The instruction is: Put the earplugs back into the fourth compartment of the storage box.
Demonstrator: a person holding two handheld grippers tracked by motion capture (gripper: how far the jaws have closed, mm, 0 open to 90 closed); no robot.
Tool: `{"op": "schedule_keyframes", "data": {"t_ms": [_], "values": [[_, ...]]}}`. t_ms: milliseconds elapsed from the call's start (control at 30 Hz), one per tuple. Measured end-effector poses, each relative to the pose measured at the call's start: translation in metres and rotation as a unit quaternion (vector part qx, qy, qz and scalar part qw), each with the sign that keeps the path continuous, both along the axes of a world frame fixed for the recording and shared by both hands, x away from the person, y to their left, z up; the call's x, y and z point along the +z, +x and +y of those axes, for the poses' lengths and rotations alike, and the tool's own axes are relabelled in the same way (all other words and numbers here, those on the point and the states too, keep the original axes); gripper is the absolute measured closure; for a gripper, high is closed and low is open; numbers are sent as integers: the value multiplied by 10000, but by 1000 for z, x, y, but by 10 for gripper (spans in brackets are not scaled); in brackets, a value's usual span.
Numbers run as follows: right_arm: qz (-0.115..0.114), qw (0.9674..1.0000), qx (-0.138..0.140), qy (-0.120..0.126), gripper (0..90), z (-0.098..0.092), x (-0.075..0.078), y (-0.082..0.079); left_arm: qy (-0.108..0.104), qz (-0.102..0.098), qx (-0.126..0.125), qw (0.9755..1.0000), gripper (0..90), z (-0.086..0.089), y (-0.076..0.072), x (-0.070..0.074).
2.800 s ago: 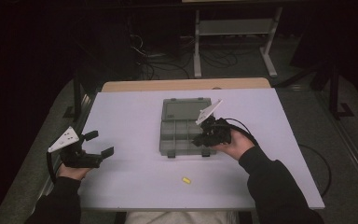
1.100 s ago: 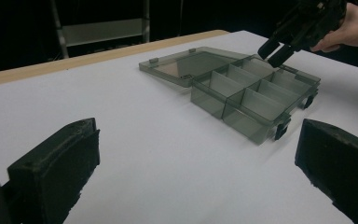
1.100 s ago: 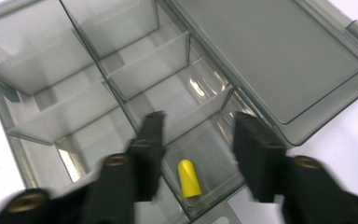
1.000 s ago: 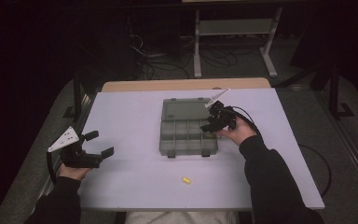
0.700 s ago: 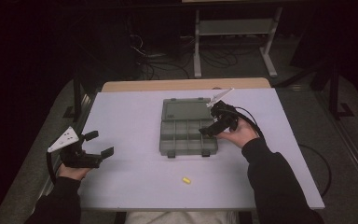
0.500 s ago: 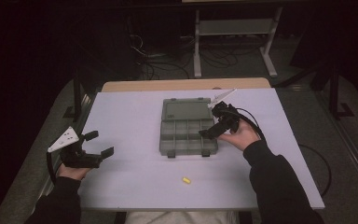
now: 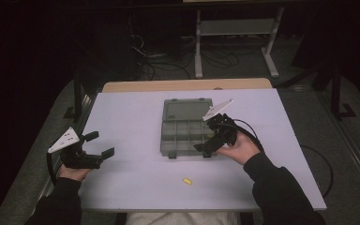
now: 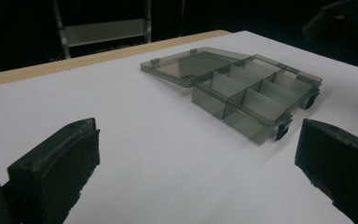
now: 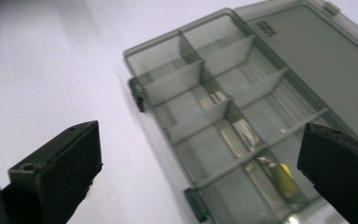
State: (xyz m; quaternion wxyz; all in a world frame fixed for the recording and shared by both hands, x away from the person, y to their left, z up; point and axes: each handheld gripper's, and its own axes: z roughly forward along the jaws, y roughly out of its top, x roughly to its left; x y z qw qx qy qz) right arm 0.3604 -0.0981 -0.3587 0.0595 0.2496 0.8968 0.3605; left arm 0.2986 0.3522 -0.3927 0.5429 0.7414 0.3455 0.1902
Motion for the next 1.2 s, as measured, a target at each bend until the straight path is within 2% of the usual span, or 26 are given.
{"op": "schedule_keyframes", "data": {"t_ms": [333,733,1200], "values": [[41,9992,398,-92,0,20,-7,-19,-4,-30,3,10000,0,1,0,0],[171,9970,704,-271,0,38,-24,-34,-5,-27,2,10000,0,0,0,0],[304,9919,1099,-565,0,55,-44,-54,2,-29,6,10000,0,0,0,0]]}}
